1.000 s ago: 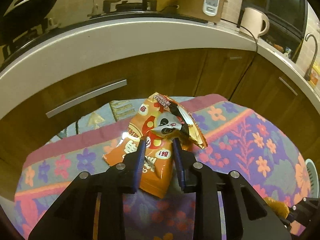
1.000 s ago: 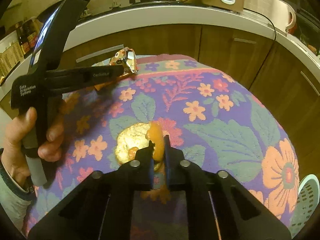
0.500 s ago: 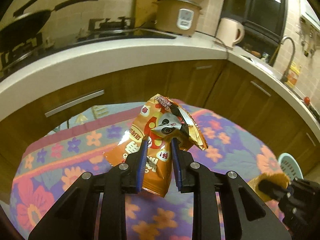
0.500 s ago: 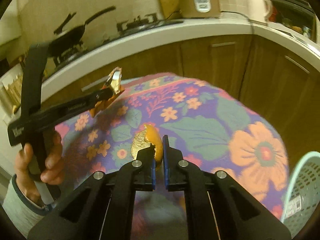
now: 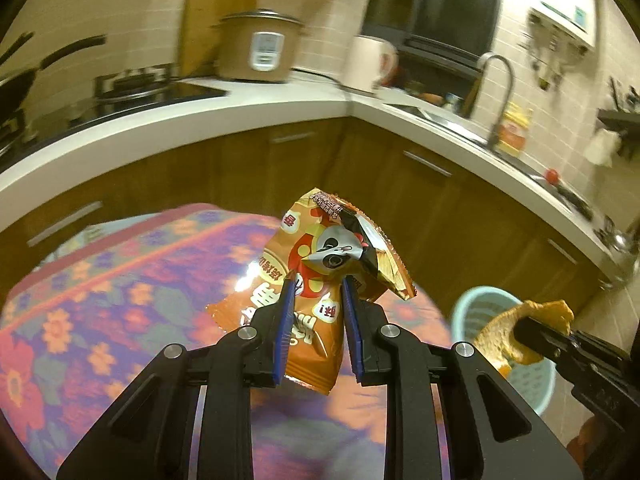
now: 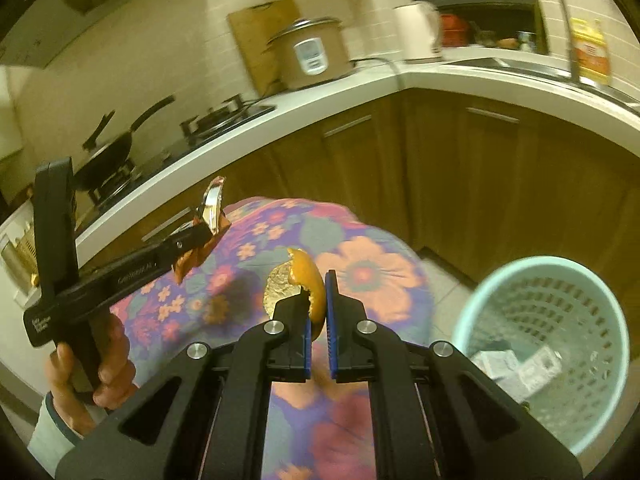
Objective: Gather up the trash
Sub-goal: 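Carry the snack bag and yellow peel over the blue basket with both tools, then open both tools to drop the snack bag and peel into the basket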
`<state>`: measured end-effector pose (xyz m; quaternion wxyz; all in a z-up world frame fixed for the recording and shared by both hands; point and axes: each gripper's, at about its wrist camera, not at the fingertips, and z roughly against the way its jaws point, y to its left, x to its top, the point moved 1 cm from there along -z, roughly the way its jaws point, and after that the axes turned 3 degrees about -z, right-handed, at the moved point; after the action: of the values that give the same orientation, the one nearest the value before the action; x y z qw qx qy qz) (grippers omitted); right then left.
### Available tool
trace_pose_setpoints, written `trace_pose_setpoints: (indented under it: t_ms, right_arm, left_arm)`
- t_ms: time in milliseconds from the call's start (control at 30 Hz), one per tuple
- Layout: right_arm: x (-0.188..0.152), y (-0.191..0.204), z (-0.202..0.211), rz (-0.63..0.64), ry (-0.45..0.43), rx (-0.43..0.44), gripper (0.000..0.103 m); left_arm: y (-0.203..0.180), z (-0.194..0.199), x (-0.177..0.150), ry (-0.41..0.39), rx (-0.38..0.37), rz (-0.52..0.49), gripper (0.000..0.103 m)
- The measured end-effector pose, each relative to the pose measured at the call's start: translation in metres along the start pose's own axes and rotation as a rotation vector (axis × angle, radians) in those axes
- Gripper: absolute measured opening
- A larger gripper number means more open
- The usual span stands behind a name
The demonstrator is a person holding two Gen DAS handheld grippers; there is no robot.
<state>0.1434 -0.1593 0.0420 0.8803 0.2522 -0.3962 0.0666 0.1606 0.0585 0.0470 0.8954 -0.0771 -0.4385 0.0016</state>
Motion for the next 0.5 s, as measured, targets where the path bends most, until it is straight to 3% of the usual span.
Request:
trace_pose_setpoints:
  t_ms: [333,500]
  right_arm:
    - [-0.019,-0.096,0.042,-0.143,-0.023,-0.141,0.004]
    - [-0.031,-0.142,0.048,-0.233,-0.001,-0.221,0.004]
  left_arm:
    - [-0.113,-0.023,-0.03,0.058,-0.147,-0.11,0.022]
    - [-0.157,-0.036,-0.047,0.097,-0.184,-0.156,0.022]
